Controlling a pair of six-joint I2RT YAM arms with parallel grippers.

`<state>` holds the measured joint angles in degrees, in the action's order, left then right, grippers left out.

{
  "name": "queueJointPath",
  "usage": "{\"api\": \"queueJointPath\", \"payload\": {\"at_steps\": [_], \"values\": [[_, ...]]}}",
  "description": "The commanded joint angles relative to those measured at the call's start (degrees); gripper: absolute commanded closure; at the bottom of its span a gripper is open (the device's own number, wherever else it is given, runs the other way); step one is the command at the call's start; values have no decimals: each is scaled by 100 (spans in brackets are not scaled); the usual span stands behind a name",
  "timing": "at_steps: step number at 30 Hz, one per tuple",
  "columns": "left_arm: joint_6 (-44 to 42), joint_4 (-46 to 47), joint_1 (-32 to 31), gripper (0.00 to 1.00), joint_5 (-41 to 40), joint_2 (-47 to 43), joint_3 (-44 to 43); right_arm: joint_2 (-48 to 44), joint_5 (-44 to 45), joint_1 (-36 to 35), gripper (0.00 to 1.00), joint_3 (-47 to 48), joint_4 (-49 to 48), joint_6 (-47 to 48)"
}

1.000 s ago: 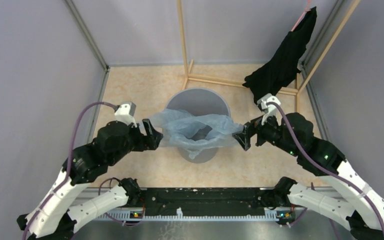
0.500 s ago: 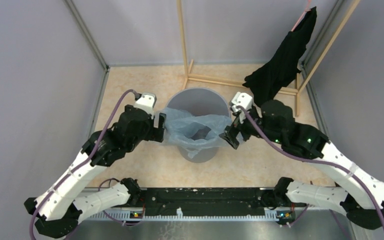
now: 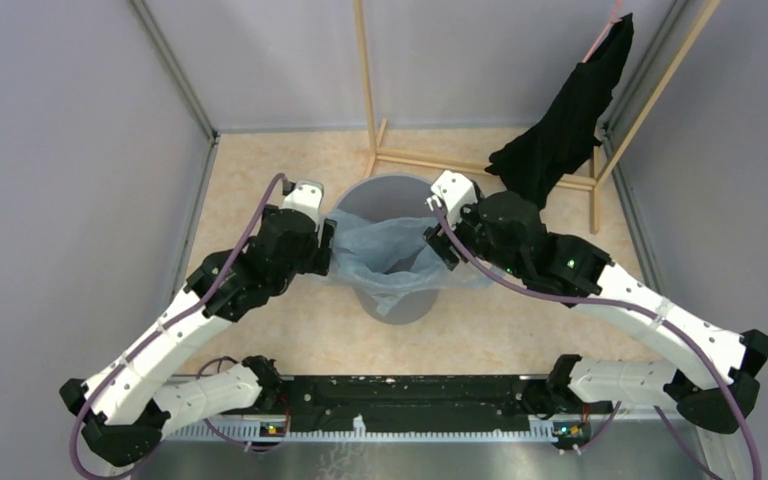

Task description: Put the trash bags into the trash bin

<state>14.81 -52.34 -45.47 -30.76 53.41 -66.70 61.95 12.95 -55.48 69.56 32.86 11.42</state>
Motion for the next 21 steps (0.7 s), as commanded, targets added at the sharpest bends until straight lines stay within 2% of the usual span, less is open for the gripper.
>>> {"api": "queueJointPath", "payload": {"at_steps": [1,3,5,9,10,15,21], "values": [[69,140,1,21,-261,153,-369,-5,563,-49,35,262,-733,-106],[351,-108,40,20,-497,287,-544,64,680,-46,42,255,-764,-164],[561,-352,178,13,-474,483,-803,148,756,-19,53,256,-790,-243],[487,-257,442,9,126,588,-1054,308,441,390,79,361,-776,-684],[415,-145,490,9,282,553,-1071,323,293,553,82,378,-792,-846],[175,161,677,17,586,538,-1123,430,-413,1083,85,466,-845,-1412],[-12,317,773,34,397,728,-1308,616,-470,1301,85,585,-782,-1582]]}}
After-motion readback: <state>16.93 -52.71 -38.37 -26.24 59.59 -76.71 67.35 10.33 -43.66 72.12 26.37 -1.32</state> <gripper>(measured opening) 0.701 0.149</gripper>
